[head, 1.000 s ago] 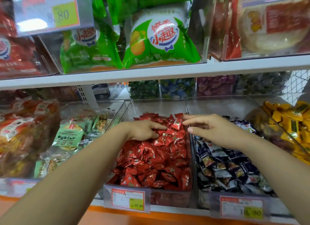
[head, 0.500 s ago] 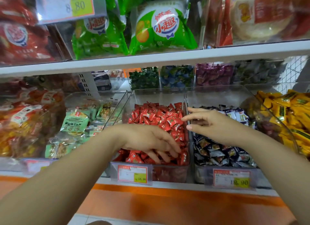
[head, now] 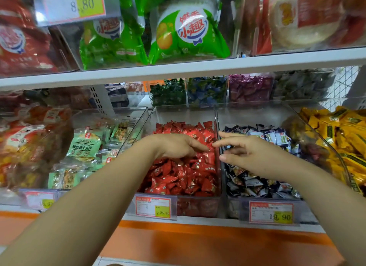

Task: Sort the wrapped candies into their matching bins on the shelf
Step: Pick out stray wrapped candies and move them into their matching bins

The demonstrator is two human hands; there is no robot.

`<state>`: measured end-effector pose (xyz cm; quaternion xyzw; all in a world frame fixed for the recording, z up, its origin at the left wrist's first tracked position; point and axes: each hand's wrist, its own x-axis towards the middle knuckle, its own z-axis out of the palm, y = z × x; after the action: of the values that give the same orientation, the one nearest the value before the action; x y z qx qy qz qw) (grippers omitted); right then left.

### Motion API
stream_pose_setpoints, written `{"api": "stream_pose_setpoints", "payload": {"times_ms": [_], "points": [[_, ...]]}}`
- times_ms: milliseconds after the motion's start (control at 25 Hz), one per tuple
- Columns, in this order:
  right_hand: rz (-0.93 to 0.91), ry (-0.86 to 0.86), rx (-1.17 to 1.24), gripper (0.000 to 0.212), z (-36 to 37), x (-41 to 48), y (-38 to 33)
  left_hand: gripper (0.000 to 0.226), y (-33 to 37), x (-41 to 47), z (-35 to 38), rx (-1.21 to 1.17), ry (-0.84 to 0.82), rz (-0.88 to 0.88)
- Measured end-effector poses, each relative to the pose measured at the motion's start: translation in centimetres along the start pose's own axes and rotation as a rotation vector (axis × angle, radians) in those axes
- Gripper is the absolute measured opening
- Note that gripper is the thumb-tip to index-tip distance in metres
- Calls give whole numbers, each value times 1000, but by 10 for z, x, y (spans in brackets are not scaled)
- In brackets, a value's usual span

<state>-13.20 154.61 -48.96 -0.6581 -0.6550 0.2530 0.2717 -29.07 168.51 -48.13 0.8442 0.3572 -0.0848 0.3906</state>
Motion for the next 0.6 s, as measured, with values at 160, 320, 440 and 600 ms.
{"api": "stream_pose_setpoints", "payload": {"times_ms": [160, 320, 440, 600], "points": [[-4, -10, 36, 31, -2, 1, 3, 45, -15, 13, -11, 31, 181, 28], [-10, -17, 49, 30, -2, 1, 4, 45, -25, 1, -21, -175, 277, 25], [-8, -22, 60, 31, -2, 1, 3, 35, -9, -23, -22, -282, 240, 91], [-6, -18, 62, 31, -1, -1, 0, 34, 12, -41, 11, -103, -218, 86]]}}
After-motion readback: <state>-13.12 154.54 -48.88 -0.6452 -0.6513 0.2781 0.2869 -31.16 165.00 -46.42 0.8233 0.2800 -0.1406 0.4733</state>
